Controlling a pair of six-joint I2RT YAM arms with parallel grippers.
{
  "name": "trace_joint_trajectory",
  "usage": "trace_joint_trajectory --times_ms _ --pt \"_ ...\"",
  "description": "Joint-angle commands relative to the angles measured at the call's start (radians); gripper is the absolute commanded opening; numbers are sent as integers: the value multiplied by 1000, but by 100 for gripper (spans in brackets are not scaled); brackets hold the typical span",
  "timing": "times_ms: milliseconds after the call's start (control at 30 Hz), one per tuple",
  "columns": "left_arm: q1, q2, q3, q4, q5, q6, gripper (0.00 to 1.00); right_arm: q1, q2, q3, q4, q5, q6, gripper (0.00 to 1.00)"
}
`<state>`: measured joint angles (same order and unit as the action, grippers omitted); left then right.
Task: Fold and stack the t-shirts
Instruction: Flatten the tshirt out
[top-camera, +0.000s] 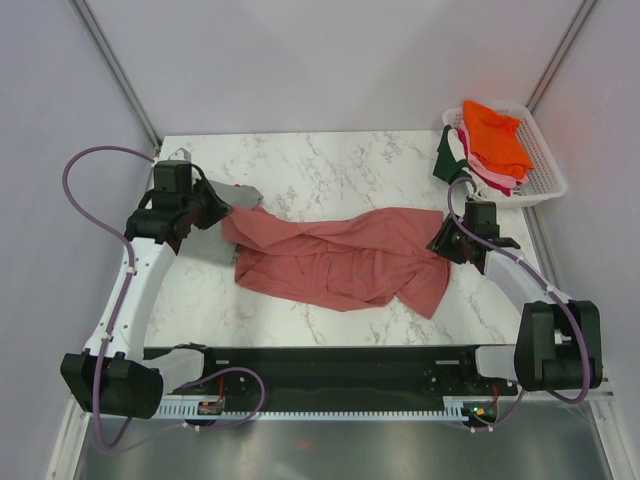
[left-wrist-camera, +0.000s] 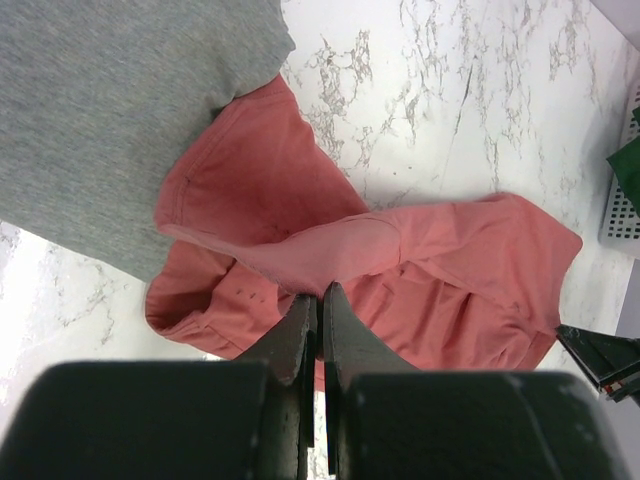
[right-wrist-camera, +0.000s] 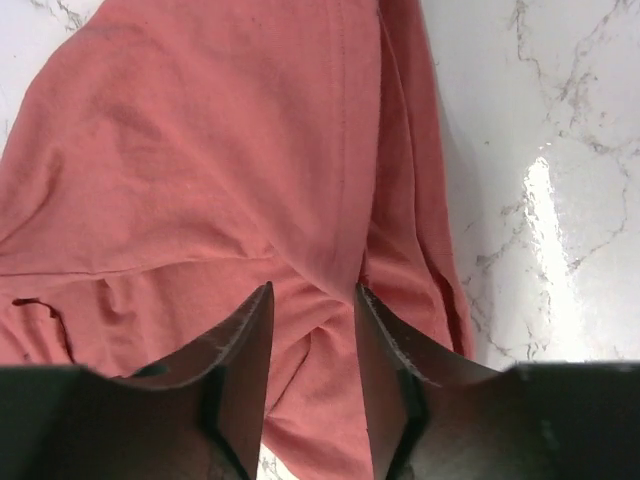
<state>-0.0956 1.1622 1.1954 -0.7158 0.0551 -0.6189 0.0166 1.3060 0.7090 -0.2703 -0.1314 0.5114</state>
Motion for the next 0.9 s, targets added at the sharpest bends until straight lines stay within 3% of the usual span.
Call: trace_joint_trajectory --times_ms 0,100,500,533,600,767,867 --pt "8 -25 -6 45 5 39 2 -1 -30 -16 22 -25 -8 47" --pt "8 -27 -8 45 0 42 2 -3 -30 -28 29 -31 -5 54" --pt "8 -29 -7 47 -3 42 2 -3 32 -75 118 33 44 56" --pt "8 -30 -7 47 -3 44 2 -3 36 -72 135 32 55 63" --pt "8 -29 -8 47 -3 44 2 -1 52 -71 155 23 79 67" --pt "8 -30 -11 47 -3 44 2 -1 107 -60 204 15 114 65" --pt "8 -29 -10 47 -3 45 2 -3 133 -62 230 13 131 57"
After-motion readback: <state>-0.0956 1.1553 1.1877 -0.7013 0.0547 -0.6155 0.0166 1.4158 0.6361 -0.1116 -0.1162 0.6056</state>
